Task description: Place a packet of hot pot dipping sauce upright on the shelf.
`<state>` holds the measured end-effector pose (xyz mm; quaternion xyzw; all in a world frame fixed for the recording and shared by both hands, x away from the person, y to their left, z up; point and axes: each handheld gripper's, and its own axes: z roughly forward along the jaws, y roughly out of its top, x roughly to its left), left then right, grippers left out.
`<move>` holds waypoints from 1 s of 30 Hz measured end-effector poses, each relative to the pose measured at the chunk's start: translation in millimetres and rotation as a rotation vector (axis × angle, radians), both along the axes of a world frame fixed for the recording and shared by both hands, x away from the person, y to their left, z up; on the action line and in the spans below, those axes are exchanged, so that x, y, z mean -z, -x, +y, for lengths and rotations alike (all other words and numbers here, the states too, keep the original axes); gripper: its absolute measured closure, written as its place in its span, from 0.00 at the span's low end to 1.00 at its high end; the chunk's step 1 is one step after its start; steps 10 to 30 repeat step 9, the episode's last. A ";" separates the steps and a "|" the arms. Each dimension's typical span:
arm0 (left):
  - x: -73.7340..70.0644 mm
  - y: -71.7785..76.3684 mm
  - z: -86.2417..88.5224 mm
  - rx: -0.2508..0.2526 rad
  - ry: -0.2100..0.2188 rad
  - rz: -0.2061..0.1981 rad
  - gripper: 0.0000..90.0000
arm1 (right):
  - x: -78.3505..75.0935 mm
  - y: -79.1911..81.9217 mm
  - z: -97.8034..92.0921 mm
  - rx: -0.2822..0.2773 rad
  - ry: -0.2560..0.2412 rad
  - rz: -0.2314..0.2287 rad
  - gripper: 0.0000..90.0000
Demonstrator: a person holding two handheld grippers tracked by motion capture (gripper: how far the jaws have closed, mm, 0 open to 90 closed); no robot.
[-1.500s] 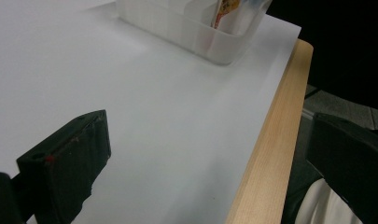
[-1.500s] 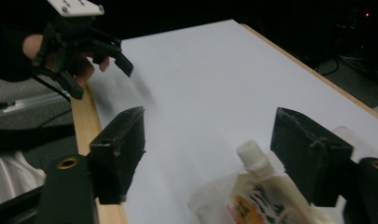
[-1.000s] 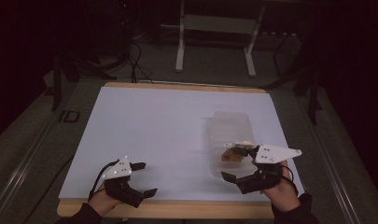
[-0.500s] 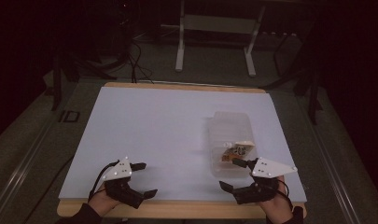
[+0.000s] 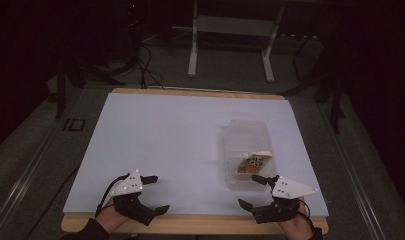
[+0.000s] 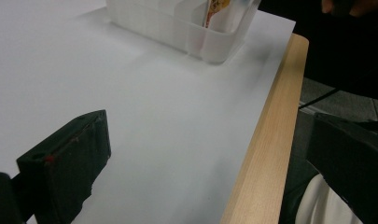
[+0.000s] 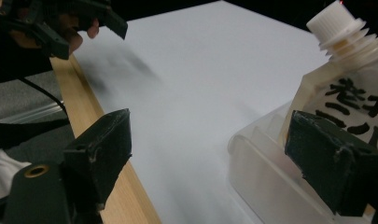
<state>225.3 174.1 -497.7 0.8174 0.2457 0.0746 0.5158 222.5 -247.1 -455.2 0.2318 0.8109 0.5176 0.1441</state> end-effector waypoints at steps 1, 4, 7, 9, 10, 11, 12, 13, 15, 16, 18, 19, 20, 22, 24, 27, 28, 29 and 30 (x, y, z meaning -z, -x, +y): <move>0.4 0.1 0.0 0.002 -0.001 0.000 0.00 | 0.3 -0.2 0.0 -0.007 -0.006 0.000 0.17; 0.5 0.1 0.6 0.003 -0.002 -0.002 0.01 | 1.0 -1.0 0.1 -0.007 0.001 -0.007 0.17; 0.0 0.1 2.2 -0.005 0.005 -0.005 0.00 | 0.7 -2.0 -1.9 0.009 0.015 0.004 0.18; -0.1 -0.2 3.0 -0.008 0.007 -0.004 0.00 | -0.2 -2.2 -3.1 0.004 0.008 0.011 0.18; -0.1 -0.2 3.0 -0.008 0.007 -0.004 0.00 | -0.2 -2.2 -3.1 0.004 0.008 0.011 0.18; -0.1 -0.2 3.0 -0.008 0.007 -0.004 0.00 | -0.2 -2.2 -3.1 0.004 0.008 0.011 0.18; -0.1 -0.2 3.0 -0.008 0.007 -0.004 0.00 | -0.2 -2.2 -3.1 0.004 0.008 0.011 0.18; -0.1 -0.2 3.0 -0.008 0.007 -0.004 0.00 | -0.2 -2.2 -3.1 0.004 0.008 0.011 0.18; -0.1 -0.2 3.0 -0.008 0.007 -0.004 0.00 | -0.2 -2.2 -3.1 0.004 0.008 0.011 0.18; -0.1 -0.2 3.0 -0.008 0.007 -0.004 0.00 | -0.2 -2.2 -3.1 0.004 0.008 0.011 0.18; -0.1 -0.2 3.0 -0.008 0.007 -0.004 0.00 | -0.2 -2.2 -3.1 0.004 0.008 0.011 0.18; -0.1 -0.2 3.0 -0.008 0.007 -0.004 0.00 | -0.2 -2.2 -3.1 0.004 0.008 0.011 0.18; -0.1 -0.2 3.0 -0.008 0.007 -0.004 0.00 | -0.2 -2.2 -3.1 0.004 0.008 0.011 0.18; -0.1 -0.2 3.0 -0.008 0.007 -0.004 0.00 | -0.2 -2.2 -3.1 0.004 0.008 0.011 0.18; -0.1 -0.2 3.0 -0.008 0.007 -0.004 0.00 | -0.2 -2.2 -3.1 0.004 0.008 0.011 0.18; -0.1 -0.2 3.0 -0.008 0.007 -0.004 0.00 | -0.2 -2.2 -3.1 0.004 0.008 0.011 0.18; -0.1 -0.2 3.0 -0.008 0.007 -0.004 0.00 | -0.2 -2.2 -3.1 0.004 0.008 0.011 0.18; -0.1 -0.2 3.0 -0.008 0.007 -0.004 0.00 | -0.2 -2.2 -3.1 0.004 0.008 0.011 0.18; -0.1 -0.2 3.0 -0.008 0.007 -0.004 0.00 | -0.2 -2.2 -3.1 0.004 0.008 0.011 0.18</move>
